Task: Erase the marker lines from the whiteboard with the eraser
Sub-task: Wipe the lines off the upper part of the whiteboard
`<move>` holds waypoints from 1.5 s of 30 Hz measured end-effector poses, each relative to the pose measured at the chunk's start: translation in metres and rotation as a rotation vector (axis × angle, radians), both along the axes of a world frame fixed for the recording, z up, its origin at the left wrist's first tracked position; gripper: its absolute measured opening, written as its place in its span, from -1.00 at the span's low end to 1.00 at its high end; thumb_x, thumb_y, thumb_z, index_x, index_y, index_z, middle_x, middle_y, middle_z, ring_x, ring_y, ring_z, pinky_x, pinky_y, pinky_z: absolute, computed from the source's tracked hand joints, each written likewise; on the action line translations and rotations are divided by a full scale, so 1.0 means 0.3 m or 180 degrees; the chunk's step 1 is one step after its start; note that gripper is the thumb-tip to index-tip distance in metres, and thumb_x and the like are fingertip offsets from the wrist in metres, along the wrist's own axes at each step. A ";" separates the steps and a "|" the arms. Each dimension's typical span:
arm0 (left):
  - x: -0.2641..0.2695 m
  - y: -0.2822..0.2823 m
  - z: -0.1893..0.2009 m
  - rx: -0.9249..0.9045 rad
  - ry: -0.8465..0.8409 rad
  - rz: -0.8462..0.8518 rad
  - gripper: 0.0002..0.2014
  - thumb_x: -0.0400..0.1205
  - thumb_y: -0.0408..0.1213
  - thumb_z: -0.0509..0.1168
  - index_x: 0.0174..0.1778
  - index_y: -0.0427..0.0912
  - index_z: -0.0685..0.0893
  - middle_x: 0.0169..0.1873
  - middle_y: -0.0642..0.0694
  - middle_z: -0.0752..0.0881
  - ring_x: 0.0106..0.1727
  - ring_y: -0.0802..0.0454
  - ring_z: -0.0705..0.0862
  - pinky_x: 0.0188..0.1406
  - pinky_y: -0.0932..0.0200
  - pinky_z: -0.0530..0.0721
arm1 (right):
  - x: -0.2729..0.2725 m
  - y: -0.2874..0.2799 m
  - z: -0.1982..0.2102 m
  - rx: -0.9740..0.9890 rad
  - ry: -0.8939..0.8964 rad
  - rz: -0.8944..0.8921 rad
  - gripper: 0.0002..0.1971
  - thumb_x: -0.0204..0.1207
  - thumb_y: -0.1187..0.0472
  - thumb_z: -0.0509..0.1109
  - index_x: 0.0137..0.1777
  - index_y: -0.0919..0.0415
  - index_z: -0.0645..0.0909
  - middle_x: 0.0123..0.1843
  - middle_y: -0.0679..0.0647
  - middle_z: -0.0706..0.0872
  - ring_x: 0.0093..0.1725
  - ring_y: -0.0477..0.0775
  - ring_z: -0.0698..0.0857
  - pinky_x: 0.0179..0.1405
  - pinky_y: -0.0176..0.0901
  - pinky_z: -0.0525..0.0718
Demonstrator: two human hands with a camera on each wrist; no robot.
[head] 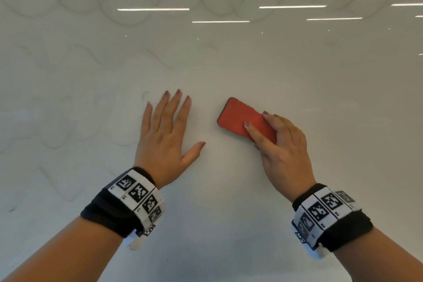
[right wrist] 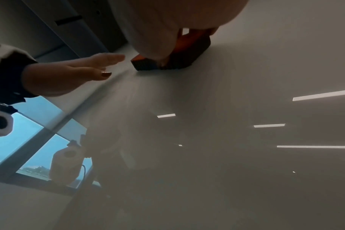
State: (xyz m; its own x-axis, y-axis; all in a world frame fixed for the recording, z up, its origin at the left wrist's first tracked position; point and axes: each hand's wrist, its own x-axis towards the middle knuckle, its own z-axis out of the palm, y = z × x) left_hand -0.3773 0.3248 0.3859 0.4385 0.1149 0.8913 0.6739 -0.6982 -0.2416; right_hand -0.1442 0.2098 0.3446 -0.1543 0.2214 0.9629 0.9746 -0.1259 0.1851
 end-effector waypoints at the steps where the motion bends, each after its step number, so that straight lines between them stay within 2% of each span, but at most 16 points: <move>1: 0.032 -0.023 0.006 0.0123 0.0092 -0.0102 -0.19 0.56 0.21 0.18 0.64 -0.17 0.14 0.62 -0.17 0.14 0.65 -0.13 0.03 0.59 -0.23 0.02 | 0.012 -0.002 0.015 0.0018 -0.0026 0.0060 -0.42 0.45 0.38 0.47 0.47 0.03 0.51 0.44 0.21 0.51 0.38 0.34 0.49 0.29 0.20 0.44; 5: 0.166 -0.095 0.060 0.0430 0.0518 -0.0337 -0.31 0.59 0.14 0.19 0.62 0.05 0.15 0.63 -0.09 0.15 0.64 -0.11 0.08 0.58 -0.23 0.06 | 0.055 -0.019 0.053 -0.0083 -0.0155 0.0279 -0.49 0.56 0.18 0.37 0.51 0.09 0.40 0.50 0.04 0.49 0.47 0.18 0.43 0.35 0.06 0.39; 9: 0.251 -0.110 0.096 0.0575 0.0739 -0.0365 -0.45 0.63 0.12 0.13 0.55 0.07 0.32 0.49 -0.05 0.44 0.57 -0.08 0.27 0.56 -0.17 0.13 | 0.104 -0.043 0.080 -0.0269 -0.0297 0.0445 -0.52 0.61 0.10 0.28 0.52 0.08 0.39 0.56 0.01 0.42 0.54 0.15 0.37 0.38 0.05 0.39; 12: 0.280 -0.111 0.114 0.0591 0.0483 -0.0450 -0.46 0.62 0.09 0.19 0.51 0.00 0.41 0.35 -0.07 0.55 0.43 -0.10 0.44 0.45 -0.09 0.28 | 0.185 -0.076 0.092 -0.0100 0.0135 0.0457 -0.53 0.62 0.09 0.21 0.53 0.05 0.35 0.56 0.11 0.40 0.56 0.20 0.32 0.45 0.13 0.30; 15: 0.278 -0.113 0.167 0.0488 -0.0094 -0.0431 -0.46 0.61 0.05 0.24 0.49 -0.08 0.46 0.31 -0.15 0.57 0.34 -0.16 0.51 0.31 -0.08 0.40 | 0.259 -0.096 0.081 0.0049 0.0420 0.0106 -0.52 0.62 0.10 0.16 0.55 0.05 0.35 0.57 0.14 0.37 0.59 0.23 0.24 0.49 0.22 0.23; 20: 0.220 -0.079 0.265 0.0346 -0.0932 -0.0247 -0.43 0.59 -0.05 0.31 0.49 -0.18 0.45 0.26 -0.27 0.54 0.27 -0.20 0.48 0.31 -0.06 0.42 | 0.295 -0.092 0.059 -0.0078 0.0174 -0.0132 -0.50 0.63 0.09 0.13 0.58 0.05 0.34 0.61 0.13 0.31 0.63 0.22 0.17 0.58 0.22 0.12; 24: 0.204 -0.059 0.277 0.0191 -0.1263 -0.0285 -0.44 0.60 -0.09 0.32 0.51 -0.20 0.42 0.27 -0.29 0.50 0.31 -0.19 0.42 0.36 0.02 0.38 | 0.299 -0.089 0.055 -0.0100 0.0181 -0.0173 -0.49 0.64 0.06 0.09 0.60 0.03 0.30 0.62 0.12 0.29 0.64 0.22 0.16 0.58 0.23 0.12; 26: 0.223 -0.068 0.270 0.0202 -0.1264 -0.0345 -0.44 0.60 -0.12 0.33 0.51 -0.21 0.42 0.27 -0.31 0.49 0.31 -0.22 0.41 0.36 0.02 0.37 | 0.298 -0.088 0.055 -0.0086 0.0163 -0.0210 -0.49 0.63 0.06 0.09 0.59 0.03 0.31 0.62 0.11 0.30 0.63 0.22 0.18 0.58 0.23 0.13; 31: 0.320 -0.117 0.237 0.0562 -0.0508 -0.0573 -0.47 0.57 -0.13 0.35 0.46 -0.18 0.51 0.19 -0.33 0.56 0.22 -0.27 0.51 0.29 -0.08 0.50 | 0.292 -0.082 0.048 -0.0100 0.0216 -0.0243 -0.48 0.64 0.07 0.07 0.61 0.04 0.26 0.64 0.11 0.26 0.65 0.21 0.14 0.58 0.24 0.12; 34: 0.327 -0.124 0.269 0.0627 -0.0349 -0.0547 -0.49 0.58 -0.07 0.30 0.45 -0.12 0.52 0.16 -0.33 0.59 0.19 -0.24 0.51 0.23 -0.08 0.54 | 0.283 -0.076 0.041 -0.0137 0.0272 -0.0290 -0.46 0.63 0.09 0.06 0.63 0.07 0.20 0.65 0.12 0.22 0.66 0.21 0.09 0.60 0.23 0.08; 37: 0.277 -0.098 0.374 0.0482 -0.0622 -0.0520 -0.47 0.56 -0.08 0.34 0.45 -0.13 0.52 0.14 -0.36 0.57 0.15 -0.31 0.51 0.19 -0.07 0.50 | 0.272 -0.070 0.034 -0.0121 0.0364 -0.0343 -0.46 0.65 0.09 0.02 0.64 0.13 0.17 0.66 0.11 0.18 0.67 0.19 0.08 0.61 0.22 0.06; 40: 0.207 -0.061 0.478 0.0276 -0.1026 -0.0490 -0.45 0.57 -0.09 0.35 0.49 -0.12 0.47 0.17 -0.36 0.52 0.18 -0.32 0.48 0.23 -0.03 0.44 | 0.259 -0.066 0.028 -0.0060 0.0492 -0.0370 -0.45 0.66 0.09 0.00 0.64 0.24 0.17 0.66 0.10 0.18 0.66 0.18 0.09 0.61 0.20 0.07; 45: 0.169 -0.030 0.474 0.0147 -0.1293 -0.0508 -0.43 0.58 -0.05 0.34 0.51 -0.09 0.44 0.20 -0.29 0.49 0.21 -0.26 0.45 0.23 0.07 0.41 | 0.240 -0.070 0.044 0.0018 0.0579 -0.0437 -0.45 0.65 0.08 0.03 0.62 0.22 0.23 0.63 0.11 0.27 0.64 0.19 0.16 0.59 0.18 0.12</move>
State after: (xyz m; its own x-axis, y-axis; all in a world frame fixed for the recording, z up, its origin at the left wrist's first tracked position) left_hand -0.3266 0.3158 0.5281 0.0602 0.0301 0.9977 0.6053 -0.7959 -0.0125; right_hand -0.0723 0.1888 0.3579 0.0531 0.2227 0.9734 0.9656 -0.2601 0.0068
